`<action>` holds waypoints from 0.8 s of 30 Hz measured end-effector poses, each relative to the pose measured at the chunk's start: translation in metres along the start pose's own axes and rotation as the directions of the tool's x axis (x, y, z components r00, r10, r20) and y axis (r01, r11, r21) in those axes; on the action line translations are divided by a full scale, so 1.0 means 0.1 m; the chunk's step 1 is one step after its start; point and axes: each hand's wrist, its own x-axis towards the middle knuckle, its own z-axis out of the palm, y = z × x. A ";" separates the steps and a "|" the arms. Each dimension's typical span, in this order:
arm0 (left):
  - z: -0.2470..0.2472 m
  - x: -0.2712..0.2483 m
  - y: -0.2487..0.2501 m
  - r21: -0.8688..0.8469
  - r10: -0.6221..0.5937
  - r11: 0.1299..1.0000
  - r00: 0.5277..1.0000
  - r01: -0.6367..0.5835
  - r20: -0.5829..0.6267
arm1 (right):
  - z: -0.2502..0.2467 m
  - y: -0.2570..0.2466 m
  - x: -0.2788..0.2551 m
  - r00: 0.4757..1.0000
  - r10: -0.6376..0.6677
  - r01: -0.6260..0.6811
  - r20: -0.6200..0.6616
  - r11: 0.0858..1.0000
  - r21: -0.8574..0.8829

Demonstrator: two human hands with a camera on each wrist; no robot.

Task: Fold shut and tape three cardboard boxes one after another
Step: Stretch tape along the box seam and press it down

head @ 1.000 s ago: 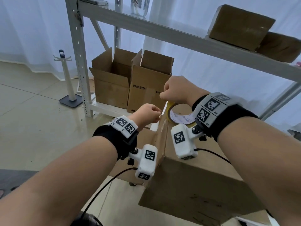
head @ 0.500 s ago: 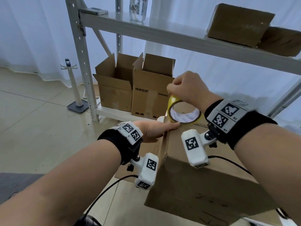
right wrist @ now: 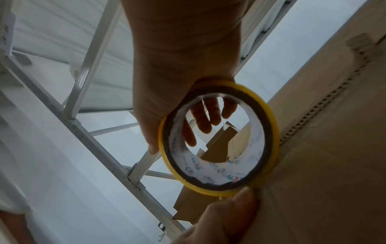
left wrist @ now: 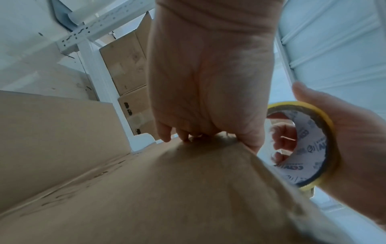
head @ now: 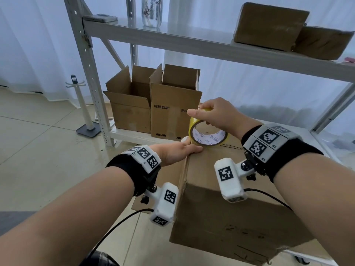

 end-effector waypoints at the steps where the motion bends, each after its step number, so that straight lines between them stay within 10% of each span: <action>1: -0.01 -0.01 0.01 0.008 -0.004 1.000 1.000 0.004 -0.007 | 0.00 0.00 0.00 1.000 0.005 -0.005 -0.016 1.000 -0.002; 24: -0.19 0.13 0.02 0.224 0.199 0.956 0.980 -0.190 -0.017 | -0.33 0.25 -0.02 0.976 0.214 -0.194 0.036 0.934 -0.300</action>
